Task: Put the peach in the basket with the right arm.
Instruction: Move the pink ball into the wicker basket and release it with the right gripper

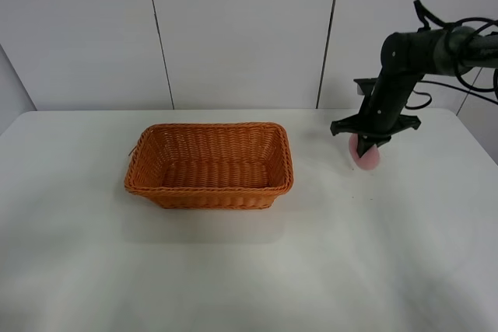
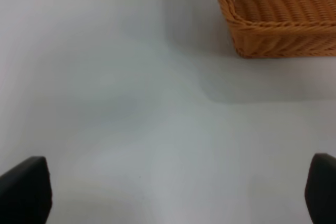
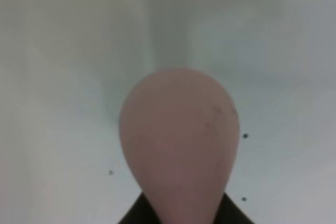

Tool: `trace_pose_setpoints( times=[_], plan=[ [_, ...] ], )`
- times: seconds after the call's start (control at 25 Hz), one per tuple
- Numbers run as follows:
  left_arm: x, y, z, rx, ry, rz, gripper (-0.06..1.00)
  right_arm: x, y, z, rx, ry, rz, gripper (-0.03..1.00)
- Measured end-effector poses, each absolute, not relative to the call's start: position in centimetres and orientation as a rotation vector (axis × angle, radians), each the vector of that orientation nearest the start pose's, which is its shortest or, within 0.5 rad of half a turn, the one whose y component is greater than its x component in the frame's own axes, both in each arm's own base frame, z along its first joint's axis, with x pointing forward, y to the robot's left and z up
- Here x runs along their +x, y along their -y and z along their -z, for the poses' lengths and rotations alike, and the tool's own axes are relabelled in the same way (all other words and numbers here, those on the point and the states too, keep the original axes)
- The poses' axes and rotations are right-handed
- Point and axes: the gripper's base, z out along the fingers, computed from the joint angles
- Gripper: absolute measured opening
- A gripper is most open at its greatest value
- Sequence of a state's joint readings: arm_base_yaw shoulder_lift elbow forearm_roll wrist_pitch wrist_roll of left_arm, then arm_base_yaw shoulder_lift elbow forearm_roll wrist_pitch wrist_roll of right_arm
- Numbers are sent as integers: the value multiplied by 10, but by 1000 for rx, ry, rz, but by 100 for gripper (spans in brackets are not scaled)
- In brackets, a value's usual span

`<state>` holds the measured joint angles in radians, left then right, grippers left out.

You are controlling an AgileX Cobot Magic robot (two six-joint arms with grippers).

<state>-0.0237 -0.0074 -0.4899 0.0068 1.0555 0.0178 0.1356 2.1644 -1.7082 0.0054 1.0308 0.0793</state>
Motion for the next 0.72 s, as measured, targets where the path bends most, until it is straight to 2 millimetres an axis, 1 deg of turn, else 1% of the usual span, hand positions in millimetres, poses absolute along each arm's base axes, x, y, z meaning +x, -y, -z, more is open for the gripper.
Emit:
trace_pose_setpoints(
  times=[0.08, 0.16, 0.24, 0.32, 0.44, 0.52, 0.6, 0.72],
  plan=[
    [-5, -1, -275, 42, -2041, -4, 99, 450, -61, -204, -82, -2921, -35, 0],
    [-5, -1, -275, 42, -2041, -4, 99, 454, -61, -224, -84, -2890, -30, 0],
    [-5, -1, -275, 42, -2041, -4, 99, 458, -61, -241, -85, -2863, -27, 0],
    [-5, -1, -275, 42, -2041, -4, 99, 459, -62, -251, -86, -2850, -27, 0],
    [-5, -1, -275, 42, -2041, -4, 99, 460, -63, -259, -93, -2841, -22, 0],
    [-5, -1, -275, 42, -2041, -4, 99, 459, -70, -260, -125, -2840, -5, 0],
    [-5, -1, -275, 42, -2041, -4, 99, 456, -84, -260, -181, -2836, 0, 0],
    [-5, -1, -275, 42, -2041, -4, 99, 450, -117, -265, -297, -2811, -15, 0]
  ],
)
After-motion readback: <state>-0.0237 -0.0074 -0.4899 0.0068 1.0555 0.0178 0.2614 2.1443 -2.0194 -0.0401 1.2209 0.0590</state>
